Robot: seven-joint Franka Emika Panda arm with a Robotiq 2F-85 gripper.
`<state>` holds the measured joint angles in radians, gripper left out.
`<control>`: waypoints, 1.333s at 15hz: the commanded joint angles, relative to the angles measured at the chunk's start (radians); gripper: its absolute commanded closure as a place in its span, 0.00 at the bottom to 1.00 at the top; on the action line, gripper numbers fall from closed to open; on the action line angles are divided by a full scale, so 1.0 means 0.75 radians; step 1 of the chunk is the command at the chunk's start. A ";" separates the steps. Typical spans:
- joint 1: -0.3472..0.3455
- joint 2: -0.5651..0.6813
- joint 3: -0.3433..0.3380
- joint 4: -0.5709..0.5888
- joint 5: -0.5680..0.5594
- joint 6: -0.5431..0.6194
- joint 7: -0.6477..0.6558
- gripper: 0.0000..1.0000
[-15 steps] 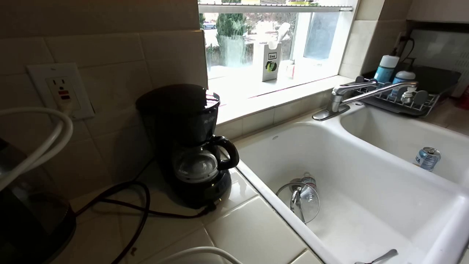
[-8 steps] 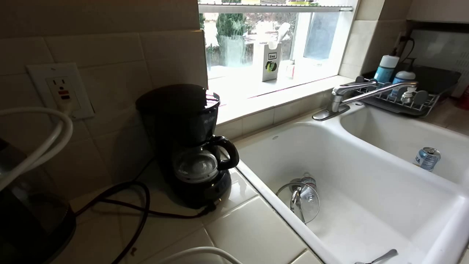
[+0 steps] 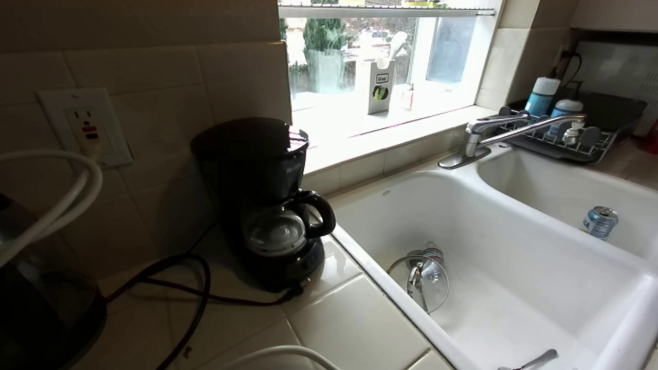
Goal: Pick up the water bottle from the windowsill.
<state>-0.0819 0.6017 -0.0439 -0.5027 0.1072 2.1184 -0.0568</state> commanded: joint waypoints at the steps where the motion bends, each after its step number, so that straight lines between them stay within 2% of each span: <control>1: -0.015 0.094 0.027 0.165 -0.023 -0.066 0.019 0.69; 6: -0.015 0.105 0.027 0.186 -0.025 -0.062 0.028 0.69; 7: -0.014 0.097 0.027 0.172 -0.025 -0.055 0.028 0.92; 9: 0.004 0.040 0.016 0.050 -0.050 0.017 0.035 0.92; 12: 0.028 0.074 0.005 0.083 -0.083 -0.004 0.047 0.92; 20: 0.072 0.114 0.003 0.081 -0.155 0.102 0.037 0.92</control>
<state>-0.0378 0.6688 -0.0434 -0.4537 0.0125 2.1644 -0.0457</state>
